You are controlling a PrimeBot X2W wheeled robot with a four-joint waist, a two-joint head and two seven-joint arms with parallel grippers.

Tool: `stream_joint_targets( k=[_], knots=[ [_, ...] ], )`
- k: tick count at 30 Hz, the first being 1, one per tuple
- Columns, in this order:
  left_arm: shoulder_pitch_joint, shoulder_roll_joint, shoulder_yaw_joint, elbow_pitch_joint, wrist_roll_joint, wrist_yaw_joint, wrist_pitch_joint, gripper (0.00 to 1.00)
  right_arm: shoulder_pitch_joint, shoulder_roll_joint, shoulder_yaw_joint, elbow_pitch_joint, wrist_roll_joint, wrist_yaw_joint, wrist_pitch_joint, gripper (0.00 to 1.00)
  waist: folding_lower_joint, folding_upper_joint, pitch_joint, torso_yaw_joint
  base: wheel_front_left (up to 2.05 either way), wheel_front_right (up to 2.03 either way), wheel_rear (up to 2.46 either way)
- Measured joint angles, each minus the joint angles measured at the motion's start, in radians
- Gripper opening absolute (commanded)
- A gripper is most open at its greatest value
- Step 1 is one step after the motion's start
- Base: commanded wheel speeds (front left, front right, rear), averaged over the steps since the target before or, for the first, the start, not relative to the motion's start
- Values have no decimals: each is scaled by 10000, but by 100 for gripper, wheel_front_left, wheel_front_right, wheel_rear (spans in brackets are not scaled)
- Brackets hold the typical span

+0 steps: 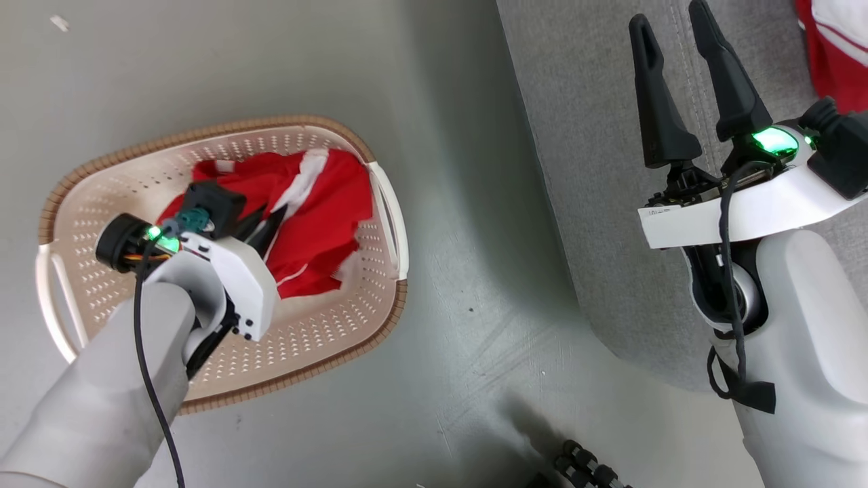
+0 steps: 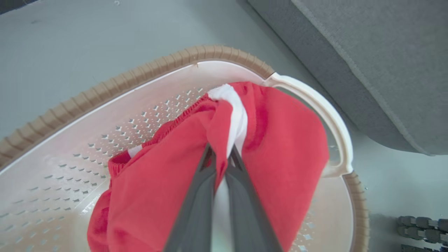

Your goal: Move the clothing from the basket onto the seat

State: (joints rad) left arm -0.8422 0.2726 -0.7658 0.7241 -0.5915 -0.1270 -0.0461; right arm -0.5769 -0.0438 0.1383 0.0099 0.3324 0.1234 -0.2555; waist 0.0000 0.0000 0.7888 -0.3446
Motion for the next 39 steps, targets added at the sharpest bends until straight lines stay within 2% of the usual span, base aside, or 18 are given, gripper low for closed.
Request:
stream_joint_targets(
  k=[18,39],
  knots=[
    [775,-6,-314,-1406,-1221,0,-1306,0,444,-13,-359,610,-552,0,0,100,0,0,-1940,699,0,0,0],
    [1324,90,-186,-2746,-1831,0,-1806,0,1512,-265,-19,1195,-502,0,0,100,0,0,-4118,1466,0,0,0]
  ],
)
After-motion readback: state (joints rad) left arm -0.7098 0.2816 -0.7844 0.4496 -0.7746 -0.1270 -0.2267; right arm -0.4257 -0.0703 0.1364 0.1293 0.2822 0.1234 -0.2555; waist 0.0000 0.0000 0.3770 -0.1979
